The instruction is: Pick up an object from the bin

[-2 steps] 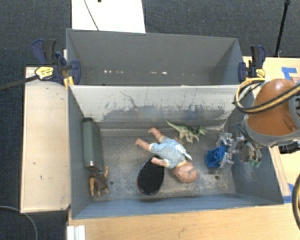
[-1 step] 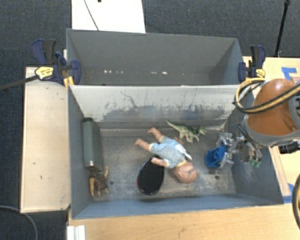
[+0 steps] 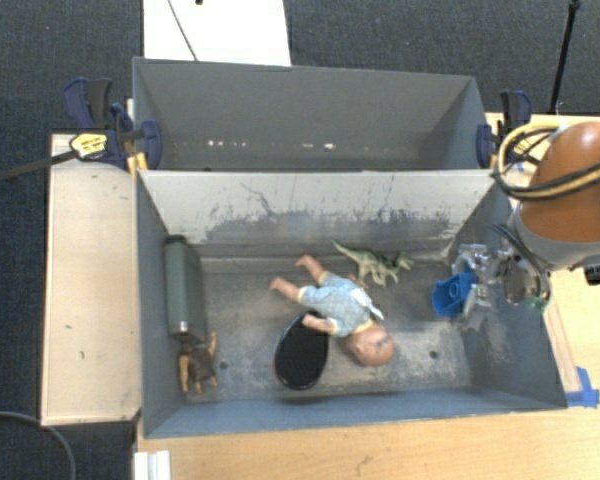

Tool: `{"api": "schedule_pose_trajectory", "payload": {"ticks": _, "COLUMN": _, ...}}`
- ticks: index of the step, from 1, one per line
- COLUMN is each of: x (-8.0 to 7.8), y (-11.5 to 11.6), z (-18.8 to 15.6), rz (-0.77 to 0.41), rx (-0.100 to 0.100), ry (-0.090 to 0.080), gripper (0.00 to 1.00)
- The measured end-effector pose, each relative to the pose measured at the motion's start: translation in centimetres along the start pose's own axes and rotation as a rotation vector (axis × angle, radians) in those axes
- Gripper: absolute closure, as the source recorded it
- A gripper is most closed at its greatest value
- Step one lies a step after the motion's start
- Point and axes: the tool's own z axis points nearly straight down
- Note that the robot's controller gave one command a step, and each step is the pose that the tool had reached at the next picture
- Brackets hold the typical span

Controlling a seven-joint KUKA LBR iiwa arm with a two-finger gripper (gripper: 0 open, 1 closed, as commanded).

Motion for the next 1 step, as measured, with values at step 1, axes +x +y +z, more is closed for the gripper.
{"api": "schedule_pose_trajectory", "payload": {"ticks": 1, "x": 5.09, "y": 0.32, "z": -5.33, "rz": 0.042, "rx": 0.0, "ry": 0.002, "gripper": 1.0}}
